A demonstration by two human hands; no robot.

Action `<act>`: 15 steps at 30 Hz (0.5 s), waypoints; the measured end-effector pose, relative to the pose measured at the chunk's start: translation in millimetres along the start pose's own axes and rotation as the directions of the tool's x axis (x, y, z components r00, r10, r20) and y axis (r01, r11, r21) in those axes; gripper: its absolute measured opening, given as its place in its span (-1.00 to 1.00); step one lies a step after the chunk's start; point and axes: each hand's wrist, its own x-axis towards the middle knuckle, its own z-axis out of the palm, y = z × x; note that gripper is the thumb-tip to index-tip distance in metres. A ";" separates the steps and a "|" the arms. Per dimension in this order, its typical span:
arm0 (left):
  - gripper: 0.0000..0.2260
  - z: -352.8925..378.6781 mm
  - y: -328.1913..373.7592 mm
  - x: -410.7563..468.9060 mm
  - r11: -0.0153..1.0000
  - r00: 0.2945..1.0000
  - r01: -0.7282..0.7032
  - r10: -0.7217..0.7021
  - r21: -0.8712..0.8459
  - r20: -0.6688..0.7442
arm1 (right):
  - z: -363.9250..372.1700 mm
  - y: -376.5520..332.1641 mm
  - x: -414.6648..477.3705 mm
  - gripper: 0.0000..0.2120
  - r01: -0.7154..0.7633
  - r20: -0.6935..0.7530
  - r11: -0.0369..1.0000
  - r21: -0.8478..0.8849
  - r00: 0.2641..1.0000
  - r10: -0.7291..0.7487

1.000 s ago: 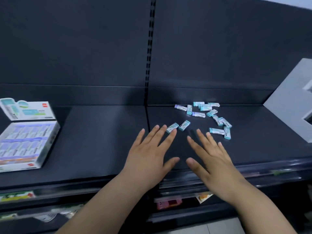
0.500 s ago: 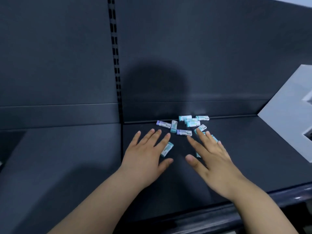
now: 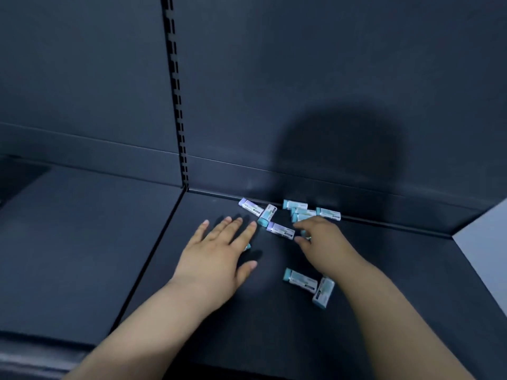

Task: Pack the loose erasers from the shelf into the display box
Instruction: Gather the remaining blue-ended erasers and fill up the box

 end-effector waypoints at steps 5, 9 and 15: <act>-0.43 3.1 2.7 -10.0 0.995 0.995 0.098 -0.098 -0.026 0.000 | 20.5 0.4 32.2 -0.72 0.029 0.086 0.999 -0.030 0.996 -0.026; -0.54 -2.4 -20.2 6.2 0.988 0.990 0.140 -0.141 -0.060 -0.006 | 10.7 -0.8 15.0 -0.87 0.088 0.058 0.996 0.004 0.994 -0.088; -0.55 1.7 -27.1 97.6 0.992 0.996 -0.075 0.080 -0.100 0.045 | -6.2 2.5 -46.6 -0.93 0.097 0.023 0.966 0.240 0.994 -0.105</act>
